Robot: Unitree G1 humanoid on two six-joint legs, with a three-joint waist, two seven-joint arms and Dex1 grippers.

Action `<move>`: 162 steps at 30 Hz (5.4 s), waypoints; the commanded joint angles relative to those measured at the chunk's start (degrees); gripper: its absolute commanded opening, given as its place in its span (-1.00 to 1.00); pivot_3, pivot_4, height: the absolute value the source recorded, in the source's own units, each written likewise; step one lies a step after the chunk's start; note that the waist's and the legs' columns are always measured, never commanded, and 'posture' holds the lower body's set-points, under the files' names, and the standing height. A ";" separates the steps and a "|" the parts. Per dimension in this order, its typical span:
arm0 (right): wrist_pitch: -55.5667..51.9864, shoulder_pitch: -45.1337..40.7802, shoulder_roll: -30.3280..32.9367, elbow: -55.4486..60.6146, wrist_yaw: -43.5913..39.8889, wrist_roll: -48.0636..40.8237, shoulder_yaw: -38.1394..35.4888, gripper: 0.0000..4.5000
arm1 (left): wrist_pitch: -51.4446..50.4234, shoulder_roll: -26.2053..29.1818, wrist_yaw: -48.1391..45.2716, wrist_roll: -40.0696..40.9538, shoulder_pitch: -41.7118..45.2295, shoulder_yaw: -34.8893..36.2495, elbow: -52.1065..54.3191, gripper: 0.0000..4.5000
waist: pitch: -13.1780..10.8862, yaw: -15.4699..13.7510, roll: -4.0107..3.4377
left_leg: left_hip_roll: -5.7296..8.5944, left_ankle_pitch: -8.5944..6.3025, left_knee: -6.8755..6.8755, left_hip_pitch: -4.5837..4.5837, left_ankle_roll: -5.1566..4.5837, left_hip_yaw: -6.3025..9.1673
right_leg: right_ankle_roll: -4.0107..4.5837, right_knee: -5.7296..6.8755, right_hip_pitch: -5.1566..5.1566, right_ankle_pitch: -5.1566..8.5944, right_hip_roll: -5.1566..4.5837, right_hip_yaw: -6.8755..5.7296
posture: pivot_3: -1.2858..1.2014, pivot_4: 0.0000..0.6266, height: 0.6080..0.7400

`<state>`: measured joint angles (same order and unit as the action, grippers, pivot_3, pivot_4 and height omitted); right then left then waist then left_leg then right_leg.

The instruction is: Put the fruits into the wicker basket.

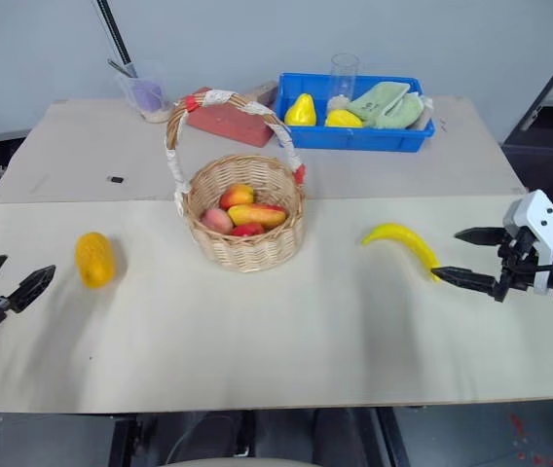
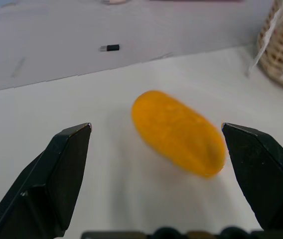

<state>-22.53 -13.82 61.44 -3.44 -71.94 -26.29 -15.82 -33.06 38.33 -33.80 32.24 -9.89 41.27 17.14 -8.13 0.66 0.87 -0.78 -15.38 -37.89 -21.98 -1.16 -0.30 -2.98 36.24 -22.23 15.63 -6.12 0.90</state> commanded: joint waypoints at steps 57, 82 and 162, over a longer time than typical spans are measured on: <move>-17.72 -16.34 -6.40 28.09 13.40 -15.48 2.86 1.00 | -5.44 -0.15 1.21 -2.91 44.88 -44.04 2.79 0.10 | -0.01 -1.26 0.21 | 0.63 0.25 -0.06 -0.23 0.16 0.29 | -0.12 -0.01 -0.06 -0.08 0.17 -0.10 | 0.03 -0.52 1.00; -10.55 -9.46 -4.97 -3.12 23.49 11.44 13.26 1.00 | -2.09 6.25 -23.88 4.90 39.24 -43.61 13.69 0.97 | -0.03 -1.07 0.24 | 0.59 0.23 -0.41 -0.34 0.00 0.25 | -0.21 -0.01 -0.04 -0.10 0.22 -0.06 | 0.03 -0.52 1.00; -20.28 -26.27 -31.00 15.25 37.15 5.35 16.74 0.58 | -0.98 12.17 -16.70 18.27 14.95 -15.14 17.44 1.00 | -0.07 0.50 0.04 | -0.01 0.20 -0.37 -0.24 0.02 0.28 | 0.14 0.53 -0.30 -0.12 0.91 0.11 | 0.03 -0.52 1.00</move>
<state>-46.18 -38.68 31.52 13.64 -36.19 -22.41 1.45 -35.14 49.51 -50.18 50.78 4.16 25.80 34.23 -8.20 1.16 0.91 -0.79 -15.17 -38.25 -22.21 -1.15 -0.03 -2.84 36.78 -22.54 15.52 -5.20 1.01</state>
